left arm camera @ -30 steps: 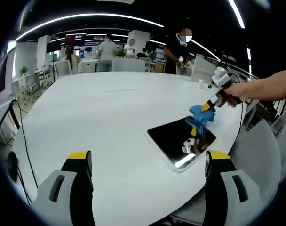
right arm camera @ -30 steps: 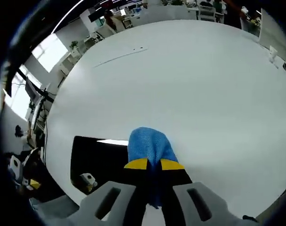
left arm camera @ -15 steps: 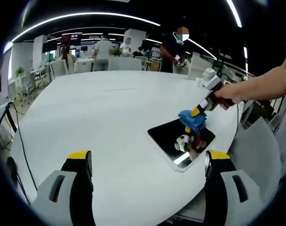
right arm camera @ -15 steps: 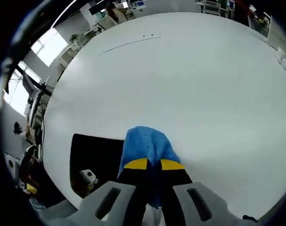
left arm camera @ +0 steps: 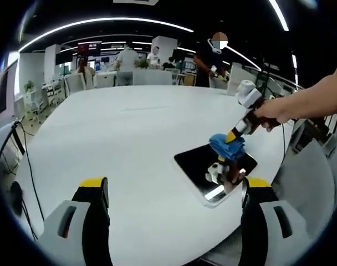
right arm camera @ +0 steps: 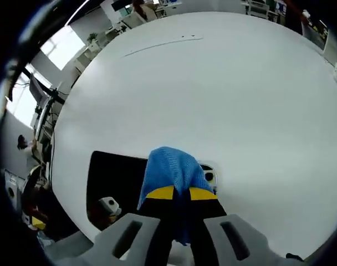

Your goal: Wipe the mirror surface with the cleaning cloth until all visible marks leave the cleaned area.

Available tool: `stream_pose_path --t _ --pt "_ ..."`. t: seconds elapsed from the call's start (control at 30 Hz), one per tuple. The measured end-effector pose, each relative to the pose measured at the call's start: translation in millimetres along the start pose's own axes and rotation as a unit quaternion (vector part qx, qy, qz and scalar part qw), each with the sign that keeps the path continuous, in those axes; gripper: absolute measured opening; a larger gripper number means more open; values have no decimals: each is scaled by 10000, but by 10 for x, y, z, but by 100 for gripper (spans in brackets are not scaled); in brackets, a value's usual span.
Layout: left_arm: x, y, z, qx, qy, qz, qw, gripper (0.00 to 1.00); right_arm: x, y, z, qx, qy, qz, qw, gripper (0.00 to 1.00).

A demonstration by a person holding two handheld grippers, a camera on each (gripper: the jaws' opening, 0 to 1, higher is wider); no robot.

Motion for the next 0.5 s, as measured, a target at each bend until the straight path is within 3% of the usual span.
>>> stream_pose_path --t 0.1,0.2,0.37,0.5 --pt "13 2 23 -26 -158 9 9999 99 58 35 33 -3 -19 50 10000 2" --pt "42 -30 31 166 -270 -23 9995 99 160 47 67 32 -48 5 10000 2" --pt "121 47 17 24 -362 26 9993 99 361 74 100 -3 -155 -74 9999 2" --pt "227 4 30 40 -433 -18 9991 99 491 83 133 22 -139 -53 9999 2"
Point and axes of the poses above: the point that each gripper's makers call its tool centre point, and the gripper's own axes: z roughly forward along the fingers, x roughly to its left, y roughly out of its top, the point moved 8 cm from there along -z, roughly backward along the fingers, and after that the axes turned 4 degrees about -x, right-handed, at the moved point
